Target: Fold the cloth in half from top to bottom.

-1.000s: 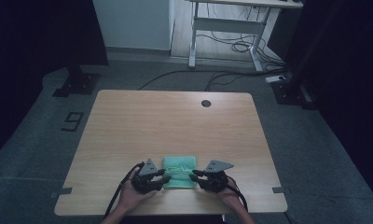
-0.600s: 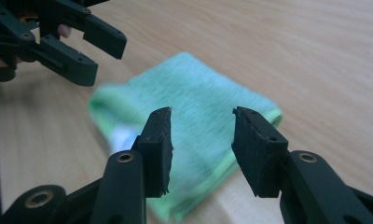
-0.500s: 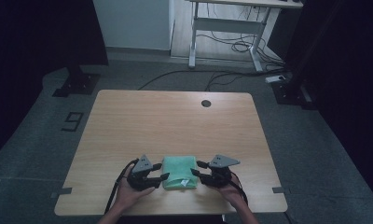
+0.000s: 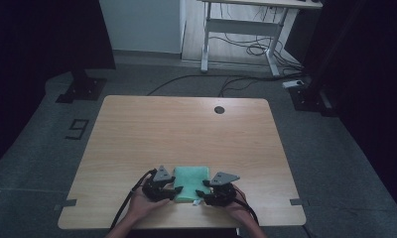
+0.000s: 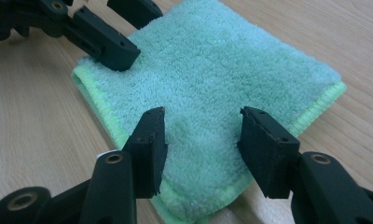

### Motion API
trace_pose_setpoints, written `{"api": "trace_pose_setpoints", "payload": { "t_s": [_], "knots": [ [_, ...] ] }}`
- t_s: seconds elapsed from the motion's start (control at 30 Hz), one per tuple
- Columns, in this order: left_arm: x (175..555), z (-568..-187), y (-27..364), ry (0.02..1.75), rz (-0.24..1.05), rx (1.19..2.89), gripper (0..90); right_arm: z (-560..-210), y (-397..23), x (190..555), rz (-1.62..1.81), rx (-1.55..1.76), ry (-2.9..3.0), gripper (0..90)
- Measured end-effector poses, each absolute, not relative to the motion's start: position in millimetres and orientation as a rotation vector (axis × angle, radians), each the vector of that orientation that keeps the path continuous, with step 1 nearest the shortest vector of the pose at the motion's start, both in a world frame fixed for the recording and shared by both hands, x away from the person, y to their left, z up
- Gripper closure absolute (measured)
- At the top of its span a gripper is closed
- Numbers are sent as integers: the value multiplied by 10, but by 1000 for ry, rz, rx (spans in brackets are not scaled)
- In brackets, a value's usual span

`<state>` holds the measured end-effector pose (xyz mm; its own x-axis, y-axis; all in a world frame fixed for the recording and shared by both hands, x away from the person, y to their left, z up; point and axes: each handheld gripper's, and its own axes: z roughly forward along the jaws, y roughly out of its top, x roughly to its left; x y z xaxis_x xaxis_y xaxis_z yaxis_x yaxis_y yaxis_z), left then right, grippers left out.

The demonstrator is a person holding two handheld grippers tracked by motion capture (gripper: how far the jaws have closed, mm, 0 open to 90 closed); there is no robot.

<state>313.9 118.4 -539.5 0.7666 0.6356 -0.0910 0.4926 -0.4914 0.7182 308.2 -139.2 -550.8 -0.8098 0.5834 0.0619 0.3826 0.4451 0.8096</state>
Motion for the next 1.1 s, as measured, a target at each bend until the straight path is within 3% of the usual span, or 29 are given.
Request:
{"api": "trace_pose_setpoints", "payload": {
  "t_s": [0.2,0.37,0.53,0.8,1.1],
  "knots": [
    [3145,-5278,1240,839,244,2136,481,-5420,-1383,3100,1327,822,2449,464],
    [3238,-5089,1174,822,270,2110,488,-5260,-1376,3221,1343,840,2388,508],
    [3459,-5171,1022,853,235,2150,506,-5252,-1247,3428,1281,862,2386,529],
    [3552,-5345,1037,884,225,2198,508,-5451,-1210,3568,1186,924,2428,438],
    [3506,-5341,1047,879,267,2188,500,-5489,-1218,3533,1191,932,2404,402]
  ]
}}
